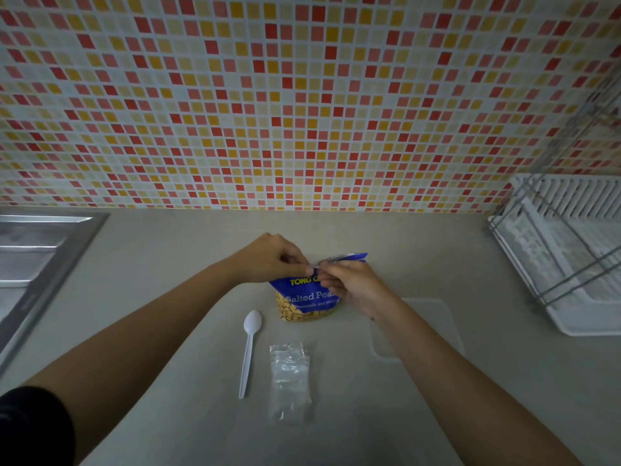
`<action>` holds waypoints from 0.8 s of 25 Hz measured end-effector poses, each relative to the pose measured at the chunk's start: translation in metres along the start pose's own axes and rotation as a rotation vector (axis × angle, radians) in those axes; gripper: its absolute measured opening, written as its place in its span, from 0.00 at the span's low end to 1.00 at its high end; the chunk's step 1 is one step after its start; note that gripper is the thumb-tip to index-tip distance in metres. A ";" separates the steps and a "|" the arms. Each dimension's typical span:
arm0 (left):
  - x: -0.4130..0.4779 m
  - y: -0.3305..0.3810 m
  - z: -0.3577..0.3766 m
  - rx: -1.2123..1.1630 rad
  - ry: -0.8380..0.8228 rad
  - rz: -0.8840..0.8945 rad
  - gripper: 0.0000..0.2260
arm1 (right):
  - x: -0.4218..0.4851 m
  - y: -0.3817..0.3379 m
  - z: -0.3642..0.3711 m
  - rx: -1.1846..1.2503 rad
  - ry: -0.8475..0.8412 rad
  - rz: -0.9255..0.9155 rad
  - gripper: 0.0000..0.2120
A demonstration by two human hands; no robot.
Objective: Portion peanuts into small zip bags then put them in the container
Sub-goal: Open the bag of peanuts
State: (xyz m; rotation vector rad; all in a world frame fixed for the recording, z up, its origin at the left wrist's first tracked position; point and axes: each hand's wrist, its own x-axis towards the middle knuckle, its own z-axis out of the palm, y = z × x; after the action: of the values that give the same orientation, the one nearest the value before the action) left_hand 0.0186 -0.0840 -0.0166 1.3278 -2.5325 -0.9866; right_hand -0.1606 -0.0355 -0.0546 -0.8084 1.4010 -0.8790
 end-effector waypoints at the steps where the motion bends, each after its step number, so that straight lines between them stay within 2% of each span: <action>1: 0.003 0.001 -0.002 -0.040 -0.010 -0.025 0.13 | 0.001 0.002 0.000 0.012 0.002 -0.018 0.06; 5: 0.017 0.008 -0.001 -0.072 -0.087 -0.083 0.10 | -0.001 0.013 0.002 0.014 0.031 -0.078 0.07; 7: 0.022 0.010 0.002 -0.016 -0.091 -0.054 0.09 | -0.004 0.014 0.003 -0.001 0.049 -0.127 0.07; 14: 0.019 -0.001 0.014 0.261 0.147 0.204 0.08 | -0.020 0.017 0.019 0.000 0.155 -0.148 0.09; 17: 0.019 -0.001 0.007 0.296 0.225 0.285 0.09 | -0.032 0.015 0.025 0.033 0.145 -0.158 0.10; 20: 0.015 0.002 0.003 0.374 0.299 0.383 0.10 | -0.043 0.009 0.024 -0.122 0.108 -0.133 0.12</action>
State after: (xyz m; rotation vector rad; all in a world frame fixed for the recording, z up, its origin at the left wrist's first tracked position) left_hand 0.0066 -0.0931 -0.0208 0.9108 -2.6597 -0.2320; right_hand -0.1356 0.0054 -0.0419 -0.9681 1.5201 -0.9583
